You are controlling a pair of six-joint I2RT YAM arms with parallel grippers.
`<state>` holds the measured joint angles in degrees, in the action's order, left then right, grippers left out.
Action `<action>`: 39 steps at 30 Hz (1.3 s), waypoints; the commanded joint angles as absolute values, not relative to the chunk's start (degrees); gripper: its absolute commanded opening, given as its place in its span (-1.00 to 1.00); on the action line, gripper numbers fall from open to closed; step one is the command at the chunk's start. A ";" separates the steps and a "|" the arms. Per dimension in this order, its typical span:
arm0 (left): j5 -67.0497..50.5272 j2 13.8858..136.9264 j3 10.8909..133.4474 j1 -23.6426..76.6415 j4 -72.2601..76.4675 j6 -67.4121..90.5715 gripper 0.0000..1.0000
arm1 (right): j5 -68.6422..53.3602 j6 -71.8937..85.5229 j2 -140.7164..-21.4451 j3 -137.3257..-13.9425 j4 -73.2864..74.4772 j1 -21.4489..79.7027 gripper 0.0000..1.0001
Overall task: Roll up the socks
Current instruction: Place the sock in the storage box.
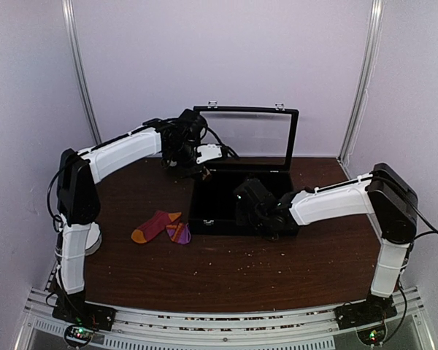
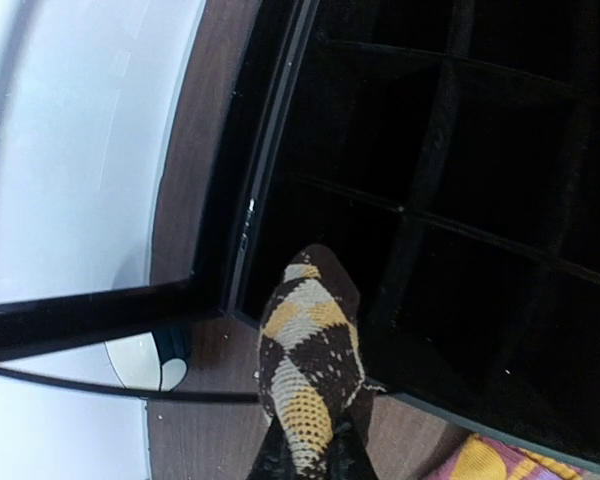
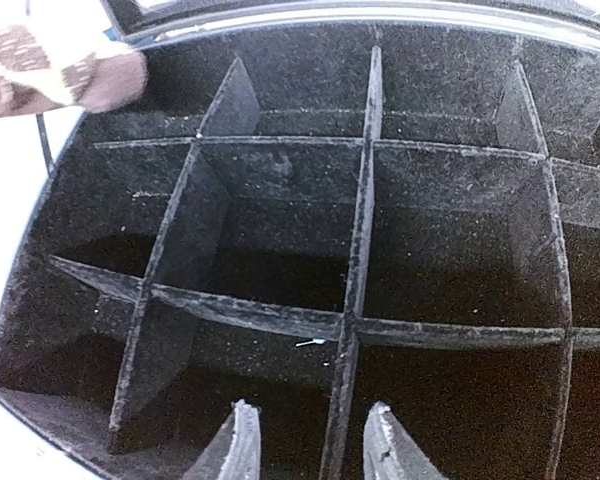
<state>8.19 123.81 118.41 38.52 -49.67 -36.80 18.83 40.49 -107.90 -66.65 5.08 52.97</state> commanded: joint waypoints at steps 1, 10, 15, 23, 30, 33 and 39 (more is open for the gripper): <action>9.80 126.82 121.00 39.10 -44.84 -38.35 -1.00 | 13.34 43.49 -108.22 -61.48 9.44 57.20 -0.20; 13.06 130.55 119.65 39.22 -39.30 -39.12 -1.00 | 14.31 38.83 -97.85 -48.63 -13.66 60.08 0.23; 13.22 131.43 118.86 39.37 -37.80 -40.52 -1.00 | 12.74 37.24 -96.33 -48.45 -14.94 60.63 0.30; 13.90 134.11 118.04 39.46 -36.76 -42.01 -1.00 | 12.32 37.85 -90.39 -42.50 -19.69 61.03 0.41; 14.47 137.46 120.09 39.81 -38.94 -42.29 -1.00 | 11.83 39.26 -84.45 -37.23 -20.65 61.39 0.53; 15.13 138.06 120.99 39.90 -39.45 -42.27 -0.25 | 11.93 39.61 -83.39 -36.32 -19.86 61.77 1.00; 14.24 135.17 122.18 39.90 -40.92 -41.25 0.64 | 12.56 40.53 -83.50 -35.39 -18.88 62.05 0.99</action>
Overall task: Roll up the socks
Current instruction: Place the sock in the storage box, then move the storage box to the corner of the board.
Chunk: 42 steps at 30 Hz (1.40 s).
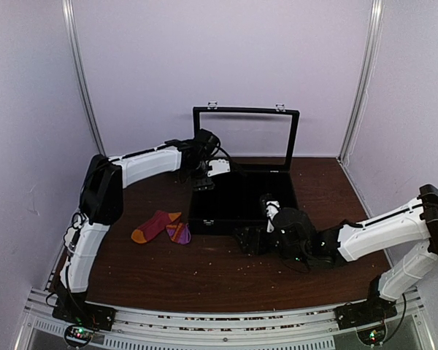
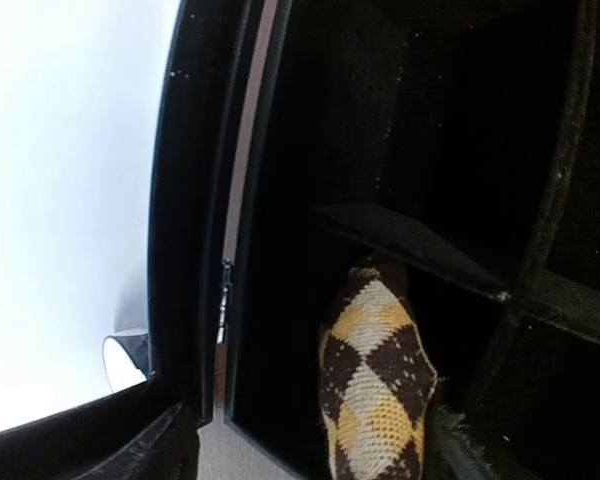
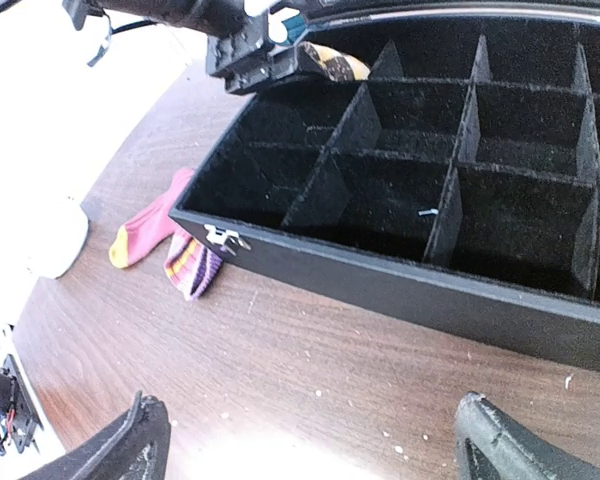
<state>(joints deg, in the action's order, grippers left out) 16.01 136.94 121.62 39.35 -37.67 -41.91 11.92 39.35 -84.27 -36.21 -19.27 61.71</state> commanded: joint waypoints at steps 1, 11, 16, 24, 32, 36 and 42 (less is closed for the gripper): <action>13.61 134.16 122.24 39.90 -41.35 -41.15 0.65 | 12.57 40.57 -83.90 -35.57 -18.56 62.06 1.00; 5.44 118.89 117.86 39.71 -50.01 -35.31 0.96 | 0.33 43.74 -93.83 -38.27 -21.97 59.46 0.99; -1.98 106.97 107.55 37.18 -54.87 -32.73 0.96 | 5.93 42.62 -100.41 -49.23 -5.07 59.90 0.99; -8.50 91.90 81.17 30.11 -54.83 -32.83 0.79 | 14.15 41.21 -107.44 -60.92 6.35 57.31 0.41; -6.06 86.48 61.57 27.77 -47.58 -31.98 0.69 | 17.53 40.58 -112.40 -69.82 11.28 53.88 0.16; -6.42 87.16 58.29 26.59 -45.25 -31.22 0.66 | 19.55 42.75 -114.24 -73.91 12.58 52.99 0.15; -5.21 87.93 55.31 26.01 -42.64 -31.07 0.61 | 20.96 45.30 -116.83 -78.70 13.15 51.53 0.18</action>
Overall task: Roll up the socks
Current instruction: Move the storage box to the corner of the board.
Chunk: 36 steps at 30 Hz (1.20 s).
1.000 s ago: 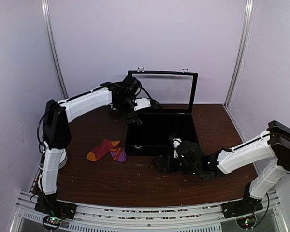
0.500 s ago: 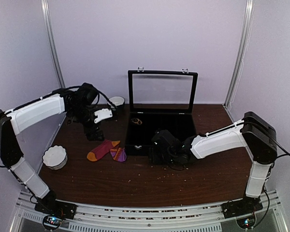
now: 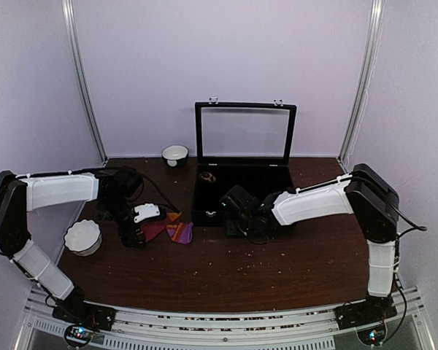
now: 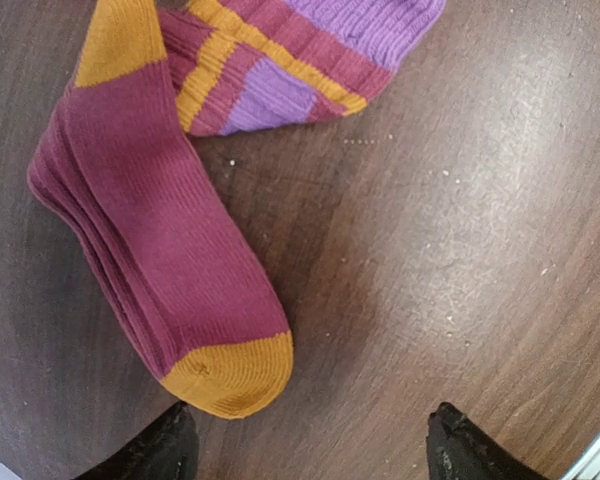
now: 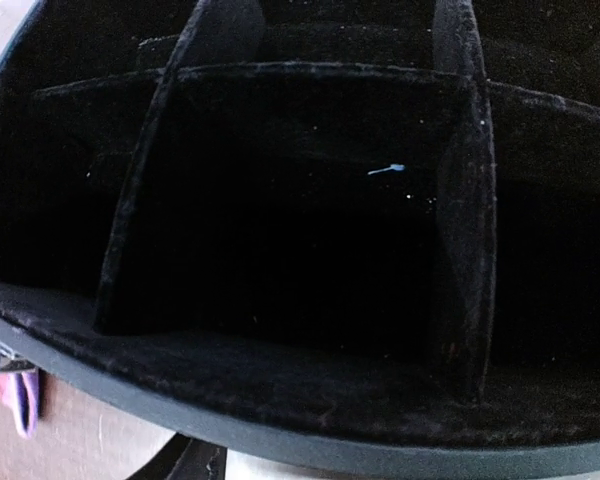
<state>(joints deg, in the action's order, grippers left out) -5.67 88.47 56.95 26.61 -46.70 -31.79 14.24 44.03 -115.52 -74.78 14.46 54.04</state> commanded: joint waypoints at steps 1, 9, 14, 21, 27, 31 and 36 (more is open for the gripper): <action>-5.25 87.92 54.94 25.89 -42.35 -31.15 0.60 | 21.08 45.57 -117.08 -79.28 13.96 51.05 0.18; -6.78 90.67 52.98 25.62 -39.52 -31.09 0.52 | 19.58 43.02 -119.26 -86.53 17.10 47.94 0.32; -6.57 93.58 53.14 25.46 -38.77 -30.70 0.42 | 15.96 43.60 -123.00 -92.75 18.15 46.19 0.37; -6.49 91.63 52.07 24.80 -38.45 -31.37 0.39 | 14.23 43.76 -127.46 -100.65 21.07 44.56 0.48; -9.10 93.69 52.56 24.78 -38.43 -31.42 0.26 | 13.99 41.44 -128.40 -103.41 21.61 43.38 1.00; -11.08 97.01 54.39 24.77 -39.20 -31.27 -0.04 | 15.61 38.31 -122.89 -97.35 18.07 45.11 0.99; -11.39 100.19 57.89 24.74 -42.49 -31.38 -0.70 | 19.22 35.72 -112.06 -84.10 12.35 50.10 0.99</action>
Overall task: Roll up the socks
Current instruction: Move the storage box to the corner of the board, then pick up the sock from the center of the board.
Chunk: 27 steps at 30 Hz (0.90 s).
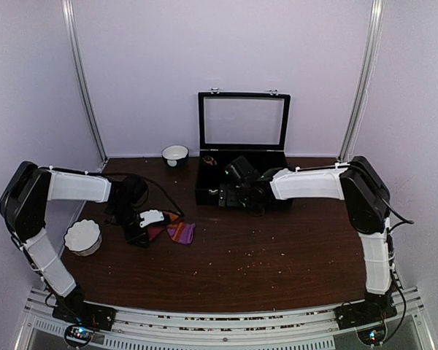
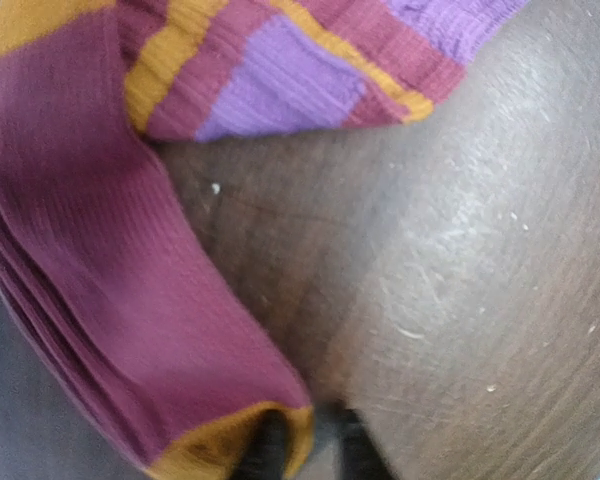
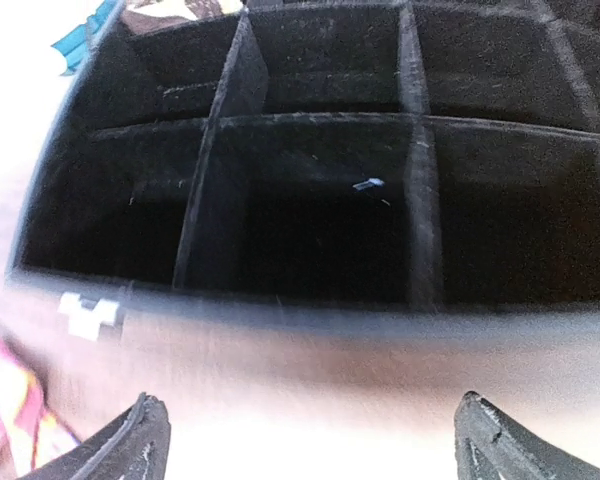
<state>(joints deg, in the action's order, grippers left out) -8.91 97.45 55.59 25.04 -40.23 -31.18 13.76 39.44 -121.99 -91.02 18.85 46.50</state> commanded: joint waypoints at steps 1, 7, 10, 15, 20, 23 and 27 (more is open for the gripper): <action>-11.42 99.77 58.25 24.78 -43.35 -31.50 -0.85 | 20.27 34.91 -109.93 -81.44 10.84 51.64 0.99; -9.63 93.84 57.97 24.73 -47.09 -32.90 -1.00 | 18.49 29.54 -104.66 -69.25 0.36 59.98 0.99; -10.35 89.87 59.39 24.78 -51.25 -33.32 -1.00 | 12.23 27.14 -108.31 -70.76 -2.09 61.35 0.99; -11.41 82.90 62.50 24.70 -57.67 -33.31 -1.00 | 6.61 24.74 -118.69 -83.38 3.27 62.39 0.93; -15.23 79.68 66.07 24.71 -62.98 -33.40 -1.00 | 5.42 26.00 -127.26 -93.01 7.32 62.40 0.69; -15.60 79.28 67.72 24.76 -64.76 -33.43 -1.00 | 6.95 27.31 -131.36 -97.85 12.02 62.36 0.35; -15.40 78.72 69.12 24.76 -65.79 -33.41 -1.00 | 7.10 29.49 -131.32 -95.10 10.59 62.31 -0.16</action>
